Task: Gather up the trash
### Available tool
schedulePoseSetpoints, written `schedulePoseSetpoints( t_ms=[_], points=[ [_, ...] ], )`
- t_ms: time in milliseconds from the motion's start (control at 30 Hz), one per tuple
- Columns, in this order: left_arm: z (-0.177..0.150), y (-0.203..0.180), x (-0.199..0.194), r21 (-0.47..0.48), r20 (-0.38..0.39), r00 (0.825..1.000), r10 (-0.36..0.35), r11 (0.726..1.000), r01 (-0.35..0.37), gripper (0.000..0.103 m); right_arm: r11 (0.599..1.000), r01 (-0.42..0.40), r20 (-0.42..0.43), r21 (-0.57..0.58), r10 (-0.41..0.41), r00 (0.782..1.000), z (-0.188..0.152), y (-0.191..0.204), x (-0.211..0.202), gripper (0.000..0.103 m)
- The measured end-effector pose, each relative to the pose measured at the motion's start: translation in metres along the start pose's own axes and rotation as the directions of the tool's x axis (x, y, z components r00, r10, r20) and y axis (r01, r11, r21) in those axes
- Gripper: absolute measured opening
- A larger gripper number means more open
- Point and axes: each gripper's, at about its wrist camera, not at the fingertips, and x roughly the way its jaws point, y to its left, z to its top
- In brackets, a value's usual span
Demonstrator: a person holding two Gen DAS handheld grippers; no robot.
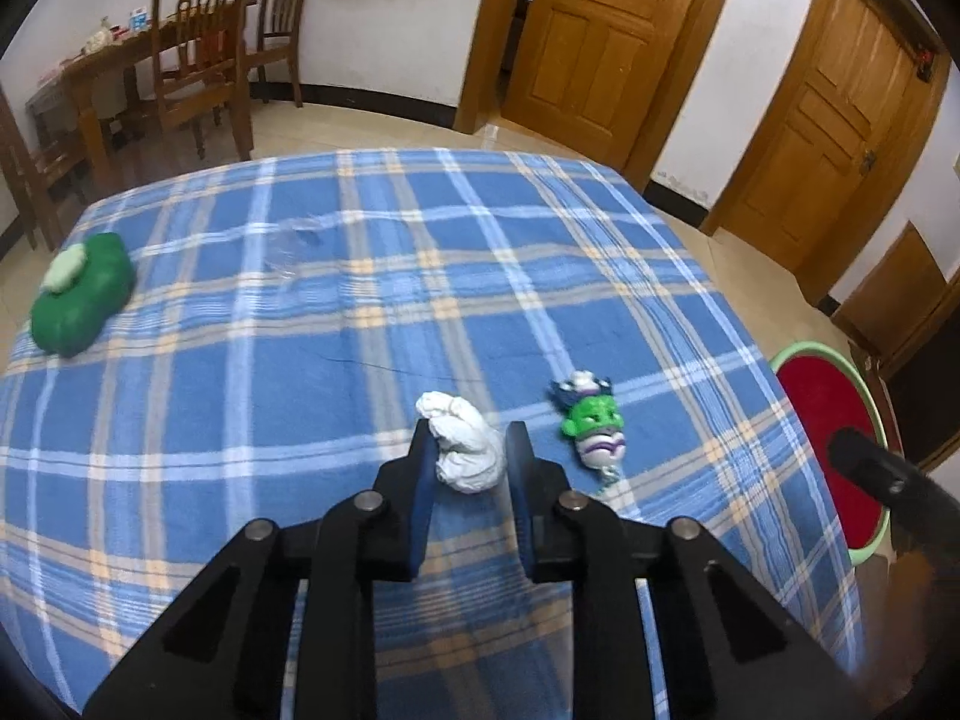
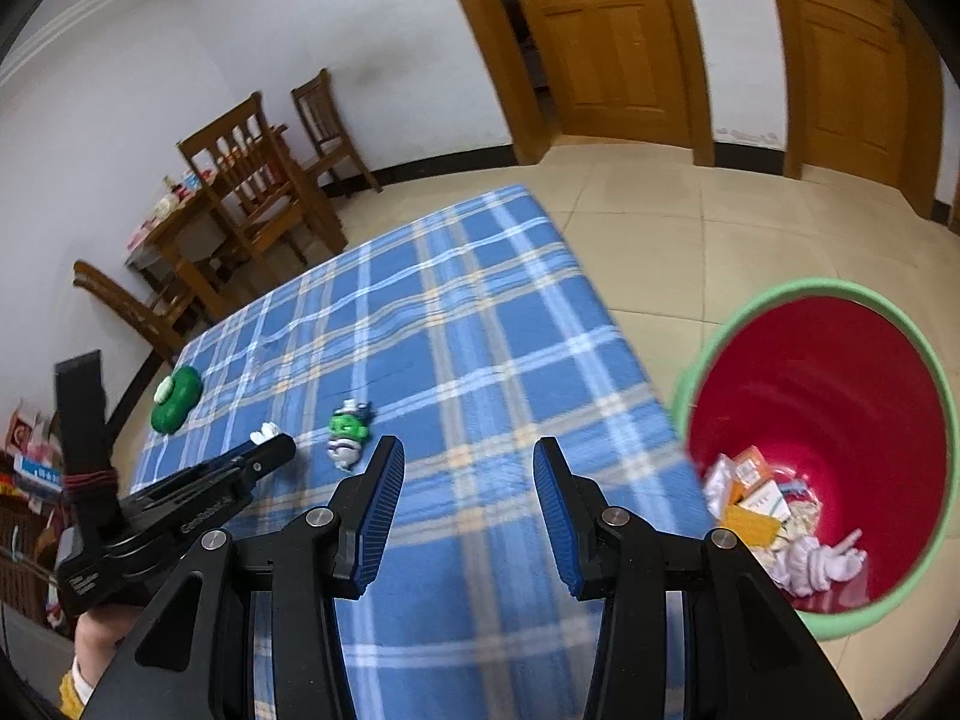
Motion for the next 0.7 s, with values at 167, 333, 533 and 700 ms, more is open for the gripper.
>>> schedulePoseSetpoints(
  t_ms=[167,333,533,700],
  points=[
    [0.001,0.027,-0.013,-0.062,0.016,0.999,0.030,0.998,-0.029,0.022,0.997,-0.044,-0.044,-0.065,0.042,0.998,0.003,0.033,0.029,0.046],
    [-0.003,0.047,-0.020,-0.101,0.019,0.999,0.043,0.994,-0.041,0.022,0.989,-0.061,-0.094,-0.137,0.048,0.994,0.001,0.065,0.062,0.046],
    [-0.007,0.055,-0.023,-0.117,0.020,0.999,0.030,0.993,-0.028,0.022,0.975,-0.039,-0.141,-0.218,0.009,0.990,-0.004,0.088,0.092,0.038],
    [-0.008,0.050,-0.025,-0.109,0.023,1.000,0.015,0.994,-0.012,0.022,0.968,0.013,-0.140,-0.250,-0.049,0.989,-0.007,0.090,0.102,0.022]
  ],
)
